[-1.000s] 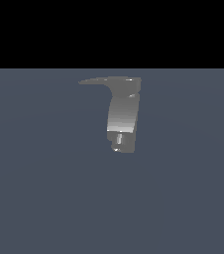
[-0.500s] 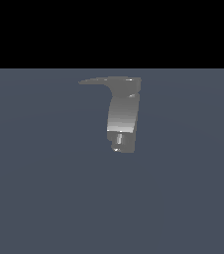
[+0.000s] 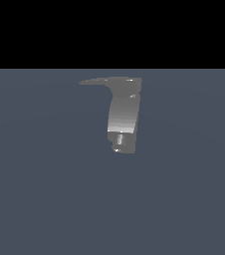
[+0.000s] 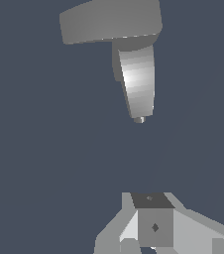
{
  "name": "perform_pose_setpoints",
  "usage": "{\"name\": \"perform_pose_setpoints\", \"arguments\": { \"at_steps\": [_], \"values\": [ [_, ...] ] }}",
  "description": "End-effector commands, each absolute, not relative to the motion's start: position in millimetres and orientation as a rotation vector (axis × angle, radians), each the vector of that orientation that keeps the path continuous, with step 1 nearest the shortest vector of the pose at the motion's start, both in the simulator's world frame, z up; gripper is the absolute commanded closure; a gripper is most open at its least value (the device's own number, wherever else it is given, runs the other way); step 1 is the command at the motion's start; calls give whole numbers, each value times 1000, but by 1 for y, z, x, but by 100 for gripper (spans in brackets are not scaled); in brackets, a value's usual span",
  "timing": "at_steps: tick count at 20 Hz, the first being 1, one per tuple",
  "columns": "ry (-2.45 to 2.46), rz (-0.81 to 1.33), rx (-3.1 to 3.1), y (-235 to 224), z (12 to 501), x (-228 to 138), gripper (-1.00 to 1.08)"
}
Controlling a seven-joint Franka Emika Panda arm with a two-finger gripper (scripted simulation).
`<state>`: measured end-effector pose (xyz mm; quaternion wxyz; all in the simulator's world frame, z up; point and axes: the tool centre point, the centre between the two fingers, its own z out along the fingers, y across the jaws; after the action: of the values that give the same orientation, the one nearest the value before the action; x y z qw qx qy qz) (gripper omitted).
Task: Turn on the faucet by rotating a designated handle.
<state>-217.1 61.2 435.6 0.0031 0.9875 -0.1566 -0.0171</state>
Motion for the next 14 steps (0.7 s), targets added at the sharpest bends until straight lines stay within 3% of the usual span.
{"name": "perform_pose_setpoints", "arguments": {
  "at_steps": [1, 14],
  "values": [
    [-576, -53, 3083, 70, 429, -208, 108],
    [-1004, -47, 2977, 108, 393, -155, 108]
  ]
}}
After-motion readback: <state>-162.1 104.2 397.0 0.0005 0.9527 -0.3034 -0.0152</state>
